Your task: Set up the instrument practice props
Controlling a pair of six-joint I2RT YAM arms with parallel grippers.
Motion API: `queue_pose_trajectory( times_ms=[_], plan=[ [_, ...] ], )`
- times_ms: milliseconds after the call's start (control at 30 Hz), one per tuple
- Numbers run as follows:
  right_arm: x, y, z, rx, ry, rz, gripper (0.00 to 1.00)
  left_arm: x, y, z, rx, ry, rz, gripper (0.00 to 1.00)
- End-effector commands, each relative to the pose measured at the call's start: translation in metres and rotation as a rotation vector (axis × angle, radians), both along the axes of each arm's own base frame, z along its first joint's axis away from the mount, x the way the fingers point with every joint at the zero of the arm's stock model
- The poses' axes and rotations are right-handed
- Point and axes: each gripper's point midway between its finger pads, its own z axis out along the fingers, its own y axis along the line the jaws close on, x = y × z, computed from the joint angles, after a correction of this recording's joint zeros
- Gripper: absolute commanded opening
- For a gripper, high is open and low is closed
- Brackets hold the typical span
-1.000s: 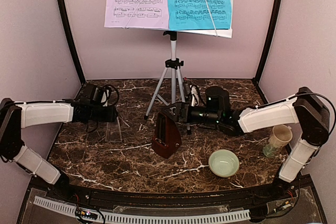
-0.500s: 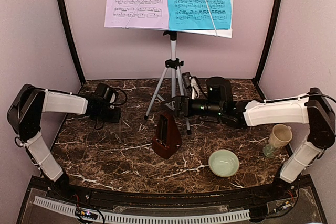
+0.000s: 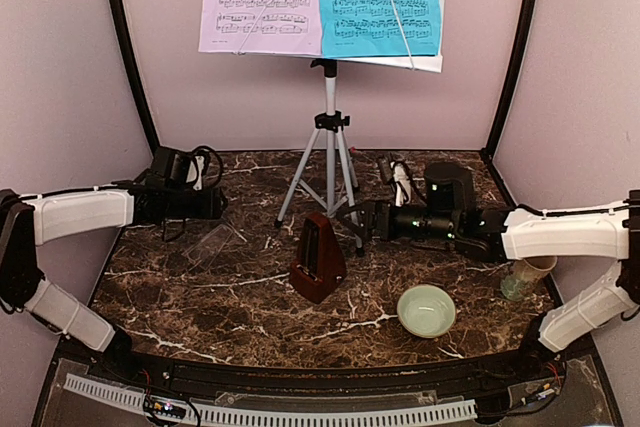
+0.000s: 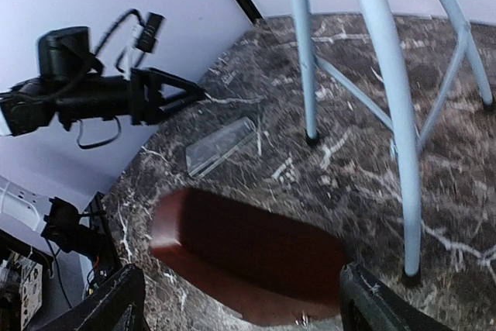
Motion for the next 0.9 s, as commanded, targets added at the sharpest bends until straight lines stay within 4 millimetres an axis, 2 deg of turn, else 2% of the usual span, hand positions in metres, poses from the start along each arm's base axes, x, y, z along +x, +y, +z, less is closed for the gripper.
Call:
queue_pose_trajectory(
  times_ms=[0,100,200,267,367,500,700,867],
  plan=[
    [-0.003,-0.019,-0.042,-0.105,0.06,-0.055,0.82,-0.024,-0.031,-0.004,-0.109,-0.029,-0.157,0.58],
    [-0.004,-0.024,-0.061,-0.147,0.08,-0.068,0.68,-0.042,-0.07,-0.015,-0.138,-0.039,-0.286,0.55],
    [-0.003,-0.023,-0.076,-0.184,0.095,-0.072,0.49,-0.052,-0.103,-0.035,-0.143,-0.007,-0.373,0.48],
    [-0.005,-0.017,-0.085,-0.192,0.108,-0.061,0.37,-0.056,-0.12,-0.047,-0.146,0.006,-0.409,0.43],
    [-0.008,-0.003,-0.095,-0.205,0.123,-0.042,0.27,-0.06,-0.141,-0.056,-0.156,0.002,-0.446,0.39],
    [-0.005,0.007,-0.105,-0.212,0.132,-0.05,0.24,-0.062,-0.155,-0.062,-0.193,-0.002,-0.477,0.35],
    [0.008,0.012,-0.115,-0.24,0.12,-0.085,0.22,-0.074,-0.178,-0.07,-0.21,0.016,-0.555,0.32],
    [0.02,0.02,-0.112,-0.254,0.086,-0.088,0.21,-0.089,-0.179,-0.074,-0.232,0.027,-0.579,0.31]
  ],
)
